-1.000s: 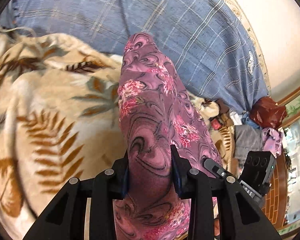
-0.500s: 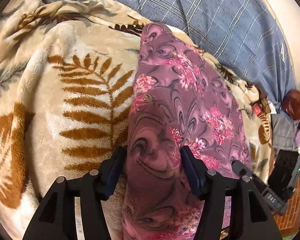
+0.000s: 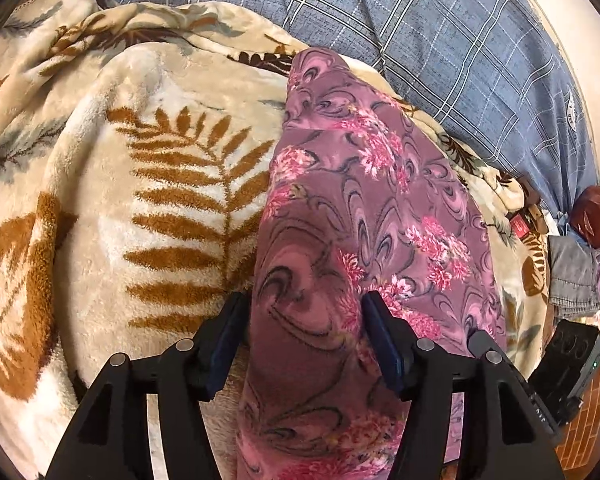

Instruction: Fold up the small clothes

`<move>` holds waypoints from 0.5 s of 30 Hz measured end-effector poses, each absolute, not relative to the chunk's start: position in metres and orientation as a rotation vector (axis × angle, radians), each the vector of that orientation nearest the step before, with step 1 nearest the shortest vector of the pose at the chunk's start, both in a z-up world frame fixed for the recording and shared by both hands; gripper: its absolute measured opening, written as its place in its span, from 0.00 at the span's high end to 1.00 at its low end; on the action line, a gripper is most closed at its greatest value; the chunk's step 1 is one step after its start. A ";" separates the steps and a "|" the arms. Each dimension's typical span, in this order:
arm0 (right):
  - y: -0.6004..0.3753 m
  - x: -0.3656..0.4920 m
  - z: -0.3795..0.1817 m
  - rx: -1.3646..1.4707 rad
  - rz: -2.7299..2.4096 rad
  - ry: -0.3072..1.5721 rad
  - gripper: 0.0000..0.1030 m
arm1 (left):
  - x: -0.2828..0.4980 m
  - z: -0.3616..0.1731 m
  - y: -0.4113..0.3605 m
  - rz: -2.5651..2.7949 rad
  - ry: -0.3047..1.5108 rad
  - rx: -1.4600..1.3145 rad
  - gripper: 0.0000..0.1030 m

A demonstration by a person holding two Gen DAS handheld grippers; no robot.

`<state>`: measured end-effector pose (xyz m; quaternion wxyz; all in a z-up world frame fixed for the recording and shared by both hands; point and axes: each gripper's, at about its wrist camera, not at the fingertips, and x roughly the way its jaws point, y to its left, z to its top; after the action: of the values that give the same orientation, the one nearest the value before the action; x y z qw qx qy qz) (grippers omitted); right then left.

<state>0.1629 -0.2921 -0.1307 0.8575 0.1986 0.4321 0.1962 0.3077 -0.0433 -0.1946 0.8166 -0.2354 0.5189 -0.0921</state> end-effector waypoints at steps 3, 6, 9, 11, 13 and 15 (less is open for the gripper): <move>-0.283 0.161 -0.129 0.392 0.425 0.899 0.22 | 0.311 -0.196 -0.046 -0.195 1.104 -0.506 0.41; -0.272 0.159 -0.127 0.355 0.451 0.897 0.04 | 0.310 -0.195 -0.047 -0.193 1.108 -0.496 0.41; -0.266 0.157 -0.127 0.361 0.484 0.916 0.00 | 0.311 -0.196 -0.048 -0.188 1.113 -0.501 0.40; -0.268 0.158 -0.127 0.385 0.489 0.933 0.00 | 0.313 -0.195 -0.049 -0.181 1.117 -0.498 0.40; -0.271 0.160 -0.127 0.402 0.513 0.945 0.00 | 0.313 -0.194 -0.049 -0.171 1.124 -0.502 0.40; -0.274 0.161 -0.126 0.413 0.532 0.959 0.00 | 0.312 -0.193 -0.048 -0.165 1.135 -0.525 0.40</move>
<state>0.1613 -0.2742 -0.1262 0.8332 0.1950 0.4526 0.2508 0.3124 -0.0476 -0.1932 0.8076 -0.2456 0.5306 -0.0771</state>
